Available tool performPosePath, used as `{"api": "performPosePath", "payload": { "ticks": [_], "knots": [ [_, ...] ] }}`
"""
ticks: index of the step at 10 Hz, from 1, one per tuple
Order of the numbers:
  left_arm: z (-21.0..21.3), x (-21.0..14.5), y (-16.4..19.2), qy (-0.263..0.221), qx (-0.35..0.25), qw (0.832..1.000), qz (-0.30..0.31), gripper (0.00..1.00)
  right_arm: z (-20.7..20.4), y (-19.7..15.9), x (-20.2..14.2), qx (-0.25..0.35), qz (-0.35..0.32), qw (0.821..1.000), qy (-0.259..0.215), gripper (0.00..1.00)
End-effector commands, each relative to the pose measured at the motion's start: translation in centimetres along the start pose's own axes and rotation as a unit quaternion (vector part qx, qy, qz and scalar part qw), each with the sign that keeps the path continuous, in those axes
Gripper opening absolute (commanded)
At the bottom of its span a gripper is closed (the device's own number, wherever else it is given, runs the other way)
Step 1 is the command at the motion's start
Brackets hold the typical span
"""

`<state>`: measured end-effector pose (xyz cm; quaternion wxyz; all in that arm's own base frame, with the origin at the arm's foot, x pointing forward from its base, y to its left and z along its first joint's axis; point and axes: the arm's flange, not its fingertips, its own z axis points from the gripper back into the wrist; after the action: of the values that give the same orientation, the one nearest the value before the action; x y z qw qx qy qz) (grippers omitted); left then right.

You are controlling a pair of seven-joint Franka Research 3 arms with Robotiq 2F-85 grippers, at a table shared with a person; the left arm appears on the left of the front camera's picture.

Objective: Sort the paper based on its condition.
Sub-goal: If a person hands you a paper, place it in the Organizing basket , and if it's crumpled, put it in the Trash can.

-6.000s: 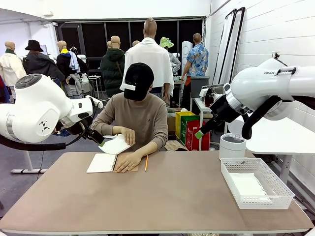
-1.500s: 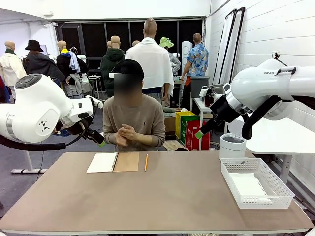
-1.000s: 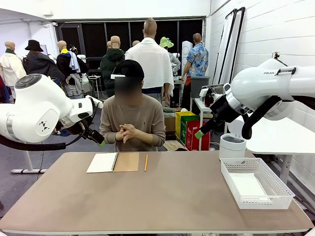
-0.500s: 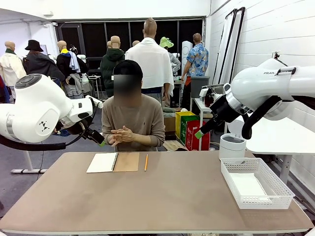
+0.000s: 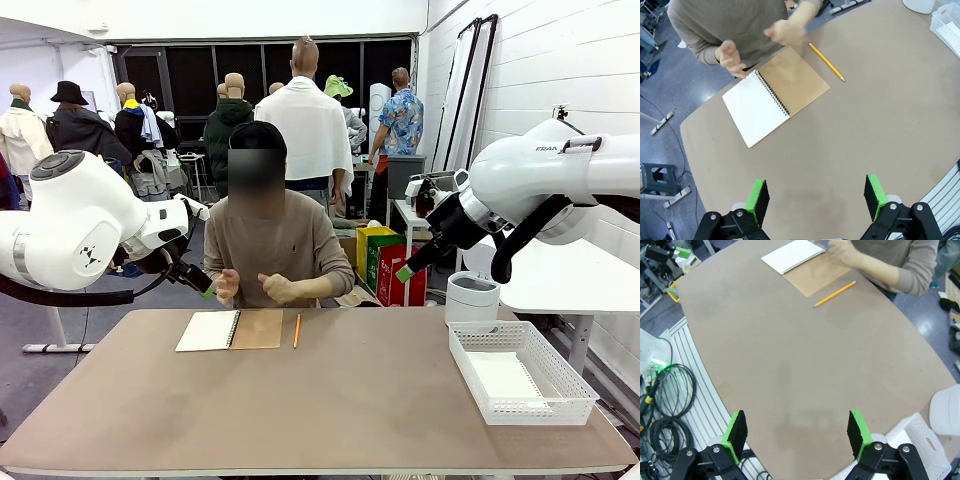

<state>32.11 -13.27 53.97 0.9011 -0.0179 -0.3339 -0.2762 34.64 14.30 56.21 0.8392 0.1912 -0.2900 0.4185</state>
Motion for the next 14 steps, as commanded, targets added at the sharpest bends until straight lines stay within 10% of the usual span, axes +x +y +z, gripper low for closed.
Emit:
{"api": "performPosePath", "payload": {
  "ticks": [1,14],
  "knots": [
    [-0.01,-0.07,0.1,0.0,-0.001,1.0,0.001,1.0,0.04,-0.04,0.01,0.001,-0.001,1.0,0.0,1.0],
    [-0.01,-0.07,0.1,0.0,-0.001,1.0,0.001,1.0,0.04,-0.04,0.01,0.001,-0.001,1.0,0.0,1.0]
  ]
}}
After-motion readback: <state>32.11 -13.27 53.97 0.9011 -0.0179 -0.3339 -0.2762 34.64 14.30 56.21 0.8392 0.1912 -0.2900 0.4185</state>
